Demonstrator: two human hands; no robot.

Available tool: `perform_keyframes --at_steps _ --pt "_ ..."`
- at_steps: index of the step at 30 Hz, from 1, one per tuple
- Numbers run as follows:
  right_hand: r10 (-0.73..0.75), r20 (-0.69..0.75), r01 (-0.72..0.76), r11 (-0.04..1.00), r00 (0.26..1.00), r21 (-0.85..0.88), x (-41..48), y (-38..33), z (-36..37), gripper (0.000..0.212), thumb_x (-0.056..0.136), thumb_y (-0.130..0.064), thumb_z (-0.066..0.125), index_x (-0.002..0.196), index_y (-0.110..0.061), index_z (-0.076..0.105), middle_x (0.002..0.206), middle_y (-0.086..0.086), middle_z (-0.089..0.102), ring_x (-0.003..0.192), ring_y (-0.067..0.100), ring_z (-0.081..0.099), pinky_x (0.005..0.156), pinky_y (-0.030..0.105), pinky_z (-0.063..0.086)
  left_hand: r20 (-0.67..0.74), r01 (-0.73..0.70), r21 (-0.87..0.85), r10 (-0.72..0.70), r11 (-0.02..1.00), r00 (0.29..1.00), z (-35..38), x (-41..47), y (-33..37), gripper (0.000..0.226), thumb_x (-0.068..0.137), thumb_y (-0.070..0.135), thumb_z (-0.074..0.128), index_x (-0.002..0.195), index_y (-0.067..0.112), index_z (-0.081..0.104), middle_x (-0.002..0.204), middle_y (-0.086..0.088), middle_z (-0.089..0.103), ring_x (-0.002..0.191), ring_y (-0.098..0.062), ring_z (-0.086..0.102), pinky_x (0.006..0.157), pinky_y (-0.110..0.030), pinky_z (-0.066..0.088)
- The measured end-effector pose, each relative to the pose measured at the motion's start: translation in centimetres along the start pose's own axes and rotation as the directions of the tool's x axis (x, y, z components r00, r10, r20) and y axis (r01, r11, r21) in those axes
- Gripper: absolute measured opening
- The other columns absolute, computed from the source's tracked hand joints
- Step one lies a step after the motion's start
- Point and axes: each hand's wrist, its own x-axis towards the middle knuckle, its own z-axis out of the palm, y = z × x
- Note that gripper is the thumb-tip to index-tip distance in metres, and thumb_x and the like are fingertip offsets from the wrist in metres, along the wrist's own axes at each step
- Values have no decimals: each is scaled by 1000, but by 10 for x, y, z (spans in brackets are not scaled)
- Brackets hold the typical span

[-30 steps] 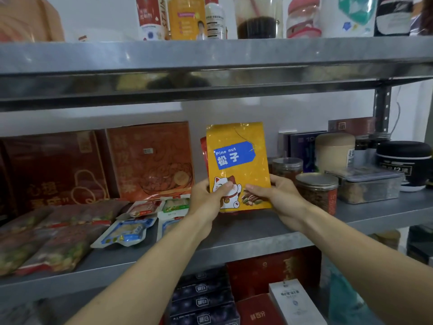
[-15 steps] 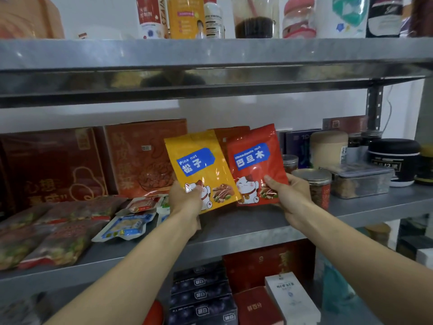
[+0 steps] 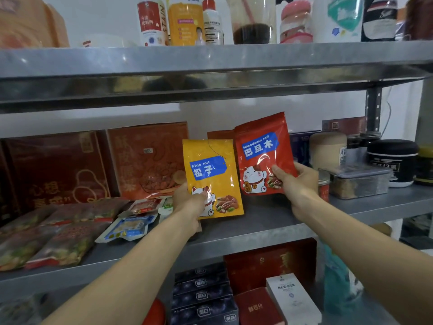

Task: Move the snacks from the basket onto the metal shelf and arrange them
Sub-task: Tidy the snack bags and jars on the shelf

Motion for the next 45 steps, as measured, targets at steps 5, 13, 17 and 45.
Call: perform_keyframes --at_steps 5,13,17,45 --pt "10 33 -10 1000 999 0 -2 -2 3 22 88 -25 71 108 -19 65 92 -3 71 85 15 71 81 36 58 -14 33 1 -33 999 999 7 -1 0 19 92 2 62 106 15 62 100 -2 67 85 -20 60 67 -27 46" --pt "145 103 -138 988 984 -75 -5 18 11 18 82 -9 77 92 -16 65 91 7 73 78 23 72 74 38 60 109 27 276 -59 961 992 30 -1 -12 34 85 -2 60 116 7 51 112 -11 63 97 -23 59 84 -32 50" --pt "187 113 -159 962 976 -223 -8 38 15 42 82 -11 78 119 -11 60 107 12 71 87 25 71 82 41 59 144 -24 435 -44 900 989 32 -3 -17 48 88 4 55 134 8 42 121 -11 61 105 -25 60 89 -37 53" --pt "35 239 174 586 970 -791 -9 61 28 47 91 -54 58 123 -21 64 122 4 66 112 25 61 88 35 50 226 -261 855 132 449 965 39 -12 -47 51 102 51 22 134 20 47 137 -7 51 130 -30 36 108 -46 30"
